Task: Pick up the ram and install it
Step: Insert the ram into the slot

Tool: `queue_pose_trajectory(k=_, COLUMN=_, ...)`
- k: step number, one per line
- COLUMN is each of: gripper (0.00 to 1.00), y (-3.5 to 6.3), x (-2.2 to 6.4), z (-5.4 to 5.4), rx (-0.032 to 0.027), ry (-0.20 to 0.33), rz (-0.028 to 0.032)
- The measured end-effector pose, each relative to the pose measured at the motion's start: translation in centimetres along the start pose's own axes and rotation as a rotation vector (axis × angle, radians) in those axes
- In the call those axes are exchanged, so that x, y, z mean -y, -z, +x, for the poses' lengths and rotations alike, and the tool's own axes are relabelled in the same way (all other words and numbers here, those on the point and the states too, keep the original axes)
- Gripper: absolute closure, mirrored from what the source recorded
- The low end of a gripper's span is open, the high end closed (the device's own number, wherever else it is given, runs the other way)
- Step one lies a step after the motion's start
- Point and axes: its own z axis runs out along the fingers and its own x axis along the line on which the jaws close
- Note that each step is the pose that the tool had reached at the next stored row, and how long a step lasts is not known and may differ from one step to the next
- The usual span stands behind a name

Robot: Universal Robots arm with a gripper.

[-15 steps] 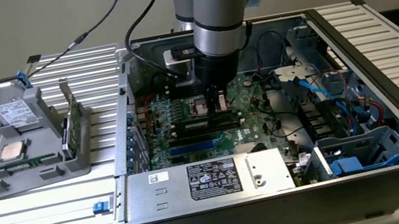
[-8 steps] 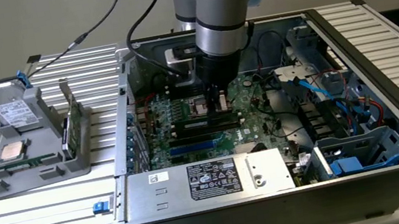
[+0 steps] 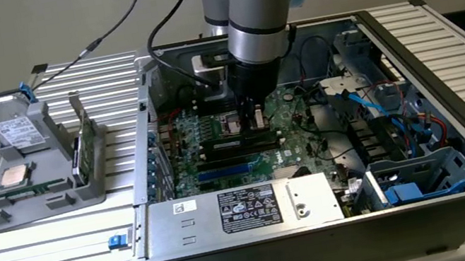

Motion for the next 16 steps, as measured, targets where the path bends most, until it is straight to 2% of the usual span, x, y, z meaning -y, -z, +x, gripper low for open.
queue_pose_trajectory(k=4, gripper=0.86, y=0.43, x=-0.06, z=0.02, rx=-0.0004, ry=0.000, rz=-0.0004)
queue_pose_trajectory(k=9, gripper=0.86, y=0.51, x=-0.06, z=0.02, rx=-0.0003, ry=0.000, rz=0.0004)
queue_pose_trajectory(k=13, gripper=0.86, y=0.52, x=-0.03, z=0.02, rx=-0.0008, ry=0.002, rz=0.0035)
queue_pose_trajectory(k=16, gripper=0.86, y=0.51, x=-0.02, z=0.02, rx=-0.0016, ry=0.005, rz=0.0089)
